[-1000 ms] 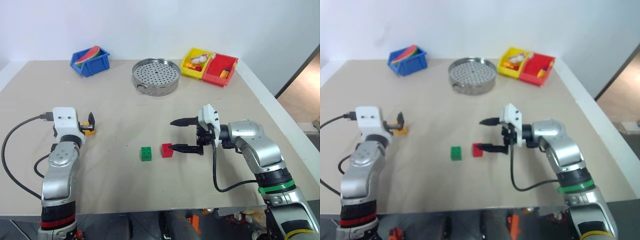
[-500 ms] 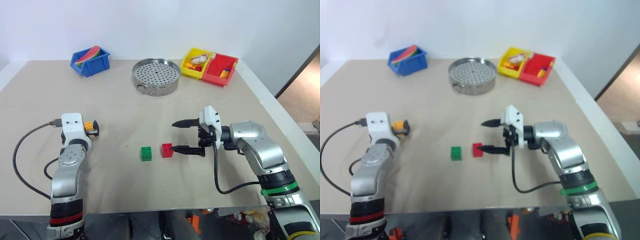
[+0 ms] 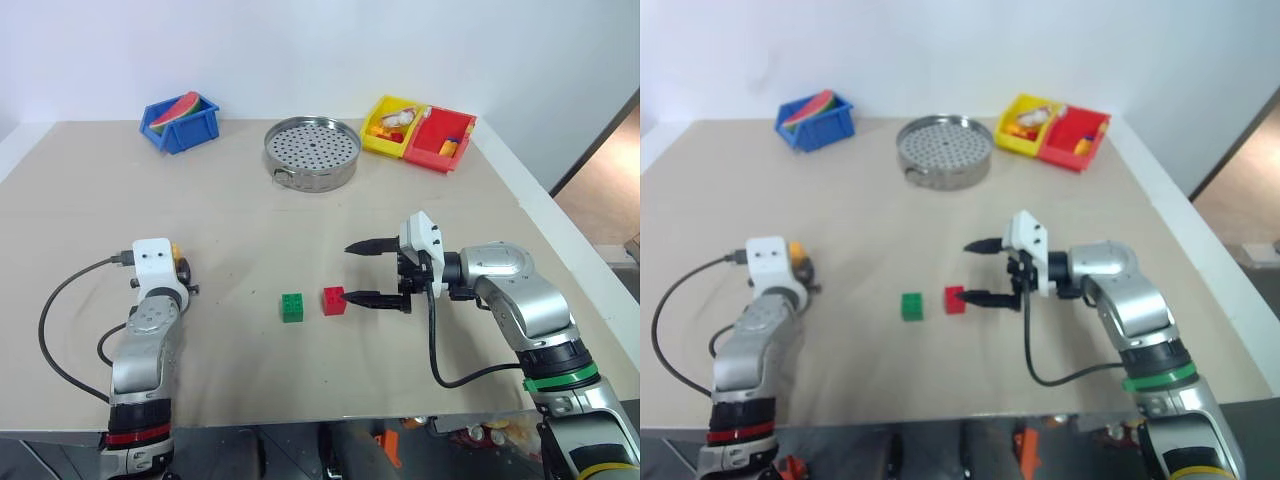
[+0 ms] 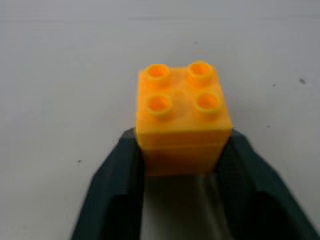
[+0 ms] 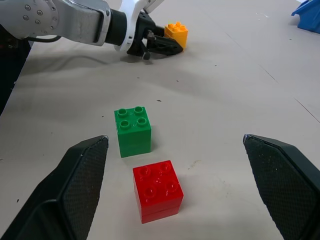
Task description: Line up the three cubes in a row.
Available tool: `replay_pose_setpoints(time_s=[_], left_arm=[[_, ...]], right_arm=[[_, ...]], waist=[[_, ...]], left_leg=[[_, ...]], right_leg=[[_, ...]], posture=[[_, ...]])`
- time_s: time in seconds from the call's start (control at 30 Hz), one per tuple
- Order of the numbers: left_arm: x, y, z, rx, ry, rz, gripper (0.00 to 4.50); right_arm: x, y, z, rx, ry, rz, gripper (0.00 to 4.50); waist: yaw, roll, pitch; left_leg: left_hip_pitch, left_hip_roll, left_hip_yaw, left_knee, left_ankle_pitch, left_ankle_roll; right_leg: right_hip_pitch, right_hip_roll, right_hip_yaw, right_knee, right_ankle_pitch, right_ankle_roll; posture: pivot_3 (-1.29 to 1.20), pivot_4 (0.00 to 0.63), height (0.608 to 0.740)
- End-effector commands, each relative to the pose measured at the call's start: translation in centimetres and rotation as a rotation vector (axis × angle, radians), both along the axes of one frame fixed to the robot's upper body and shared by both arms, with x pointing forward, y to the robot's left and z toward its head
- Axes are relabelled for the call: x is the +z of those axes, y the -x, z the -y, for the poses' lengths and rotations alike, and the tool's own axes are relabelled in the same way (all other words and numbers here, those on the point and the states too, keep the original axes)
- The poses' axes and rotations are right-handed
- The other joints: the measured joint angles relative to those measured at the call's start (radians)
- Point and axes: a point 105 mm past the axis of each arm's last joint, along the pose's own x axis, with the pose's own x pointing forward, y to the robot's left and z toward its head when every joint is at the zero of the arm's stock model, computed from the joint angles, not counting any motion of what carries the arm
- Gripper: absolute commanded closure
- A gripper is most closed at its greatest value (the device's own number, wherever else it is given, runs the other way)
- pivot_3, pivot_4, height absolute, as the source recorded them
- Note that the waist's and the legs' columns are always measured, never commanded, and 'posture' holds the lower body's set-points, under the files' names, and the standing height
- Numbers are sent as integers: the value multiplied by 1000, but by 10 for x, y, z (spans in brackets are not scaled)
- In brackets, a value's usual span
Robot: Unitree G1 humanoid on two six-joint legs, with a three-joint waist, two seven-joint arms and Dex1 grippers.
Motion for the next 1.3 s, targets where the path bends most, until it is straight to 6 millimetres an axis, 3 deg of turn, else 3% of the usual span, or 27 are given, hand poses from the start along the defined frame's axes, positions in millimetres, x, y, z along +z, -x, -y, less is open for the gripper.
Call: replay_pose_setpoints(time_s=[0.03, 0.13, 0.27, 0.4, 0.53, 0.6, 0.67, 0.77, 0.87, 1.3], left_arm=[[7, -1, -10, 33, -13, 28, 3176], [6, -1, -8, 10, -8, 23, 3176], [13, -1, -2, -106, -82, 44, 3176], [21, -2, 2, -215, -123, 73, 3176], [44, -7, 20, -512, -199, 156, 3176], [58, 1, 35, -733, -170, 207, 3176], [65, 23, 51, -1009, -201, 239, 3176], [50, 55, 57, -1306, -237, 157, 3176], [38, 70, 57, -1460, -234, 91, 3176], [7, 67, 77, -1720, -286, 1, 3176]], right_arm=[[16, 2, 0, 7, -26, 57, 0], [22, 3, -2, 2, -69, 52, 0], [46, 0, -12, -27, -240, -15, 0], [51, -1, -14, -34, -269, -36, 0], [49, -1, -14, -32, -238, -24, 0], [48, -2, -13, -35, -225, -22, 0], [46, -2, -12, -38, -215, -24, 0], [42, -1, -9, -41, -189, -18, 0], [41, -1, -6, -50, -179, -6, 0], [38, 0, 4, -88, -141, 21, 0]], waist=[[0, 0, 0], [0, 0, 0], [-2, 0, 0], [0, 0, 0], [3, 0, 0], [6, 0, 0], [5, 0, 0], [0, 1, 0], [1, 1, 1], [7, 2, 1]], left_leg=[[0, 0, 0, 0, 0, 0], [0, 0, 0, 0, 0, 0], [0, 0, 0, 0, 0, 0], [0, 0, 0, -1, 0, 0], [-2, 0, 0, -1, 0, 0], [-3, 0, 0, -1, 0, 0], [-3, 0, 1, -1, 0, 0], [-3, 1, 3, -3, -1, -1], [-3, 1, 2, -4, -1, -1], [-4, 1, 2, -3, -1, 0]], right_leg=[[0, 0, 0, 0, 0, 0], [0, 0, 0, 0, 0, 0], [0, 0, 0, 0, 0, 0], [0, 0, 0, 0, 0, -1], [-1, 0, -1, -1, 0, -1], [-2, -1, -1, -2, 0, -1], [-3, -1, 0, -2, 0, -1], [-4, 0, 1, -2, -2, -3], [-4, 0, 0, -2, -3, -4], [-4, 0, -1, -2, -3, -3]], posture=[[0, 150, 740], [0, 150, 740], [0, 150, 740], [0, 150, 740], [0, 150, 740], [0, 150, 740], [0, 150, 740], [0, 150, 740], [0, 150, 740], [0, 150, 740]])
